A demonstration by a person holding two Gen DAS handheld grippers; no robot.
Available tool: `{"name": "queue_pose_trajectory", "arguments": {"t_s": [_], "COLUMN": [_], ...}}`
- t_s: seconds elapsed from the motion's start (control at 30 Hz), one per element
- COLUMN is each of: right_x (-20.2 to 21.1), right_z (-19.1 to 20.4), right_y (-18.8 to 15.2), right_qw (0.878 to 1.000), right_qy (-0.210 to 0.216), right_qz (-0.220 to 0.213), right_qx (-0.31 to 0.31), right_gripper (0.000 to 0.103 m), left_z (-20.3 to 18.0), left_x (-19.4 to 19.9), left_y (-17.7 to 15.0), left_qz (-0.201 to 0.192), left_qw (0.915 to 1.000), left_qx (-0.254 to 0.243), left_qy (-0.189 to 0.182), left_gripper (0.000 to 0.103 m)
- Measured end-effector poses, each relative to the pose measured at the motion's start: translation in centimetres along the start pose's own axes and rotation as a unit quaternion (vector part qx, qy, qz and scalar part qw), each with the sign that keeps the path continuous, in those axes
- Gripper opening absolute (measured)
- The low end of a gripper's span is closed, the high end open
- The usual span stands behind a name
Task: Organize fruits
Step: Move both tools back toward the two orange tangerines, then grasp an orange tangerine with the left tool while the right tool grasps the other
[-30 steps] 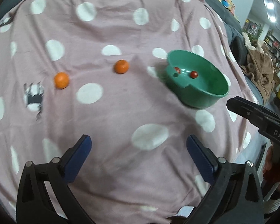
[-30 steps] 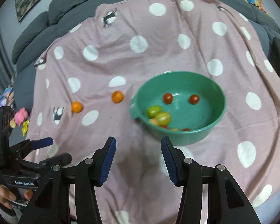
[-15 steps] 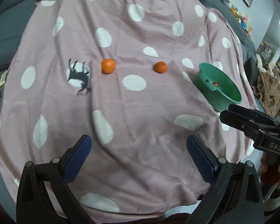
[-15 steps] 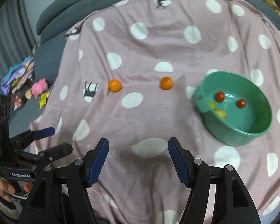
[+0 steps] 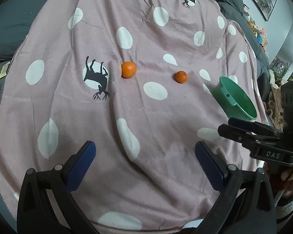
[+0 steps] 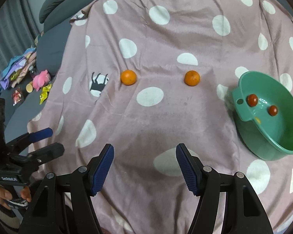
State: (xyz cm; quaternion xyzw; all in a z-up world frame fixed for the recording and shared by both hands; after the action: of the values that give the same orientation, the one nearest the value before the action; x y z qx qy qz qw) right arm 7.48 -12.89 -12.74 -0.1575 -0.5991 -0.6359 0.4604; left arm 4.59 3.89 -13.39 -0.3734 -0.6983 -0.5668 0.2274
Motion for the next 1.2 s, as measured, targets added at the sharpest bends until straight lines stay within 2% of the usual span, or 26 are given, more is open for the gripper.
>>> {"name": "queue_pose_trajectory", "arguments": {"t_s": [0.3,0.57,0.7,1.03,1.2], "right_x": [-2.6,-6.8,-8.9,-12.7,-13.7], "right_z": [-2.7,-6.0,-7.4,-9.7,-10.7], "right_y": [2.7,7.7,9.0,11.1,11.4], "right_qw": [1.000,0.998,0.997,0.996,0.996], "right_qy": [-0.012,-0.051,-0.065,-0.083,-0.086], "right_qz": [-0.004,-0.014,-0.007,0.011,0.012], "right_qx": [-0.021,-0.031,-0.036,-0.036,-0.035], "right_gripper": [0.067,0.067,0.067,0.066,0.066], "left_z": [-0.5,-0.8,-0.6,0.4,1.4], "left_x": [-3.8,-9.1,-11.3,-15.6,-16.9], "left_y": [4.8,9.9,11.6,12.8,13.2], "left_qz": [-0.017,-0.014,-0.006,0.030,0.039], "left_qw": [0.9995,0.9990,0.9992,0.9990,0.9986], "left_qx": [-0.025,-0.042,-0.039,-0.032,-0.031], "left_qy": [-0.003,0.005,-0.004,-0.002,0.019], "left_gripper": [0.096,0.078,0.076,0.073,0.073]}}
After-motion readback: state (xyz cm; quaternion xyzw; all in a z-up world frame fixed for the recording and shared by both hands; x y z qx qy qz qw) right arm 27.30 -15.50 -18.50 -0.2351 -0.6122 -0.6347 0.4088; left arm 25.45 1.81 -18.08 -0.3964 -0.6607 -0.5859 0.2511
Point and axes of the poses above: each gripper's, at about its wrist camera, not at the fingertips, and x roughly against the way its jaws point, z to its left, y to its top, the point moved 7 cm from there along -x, roughly the way its jaws point, and after that the axes turned 4 degrees about y, right-handed, at the moved point
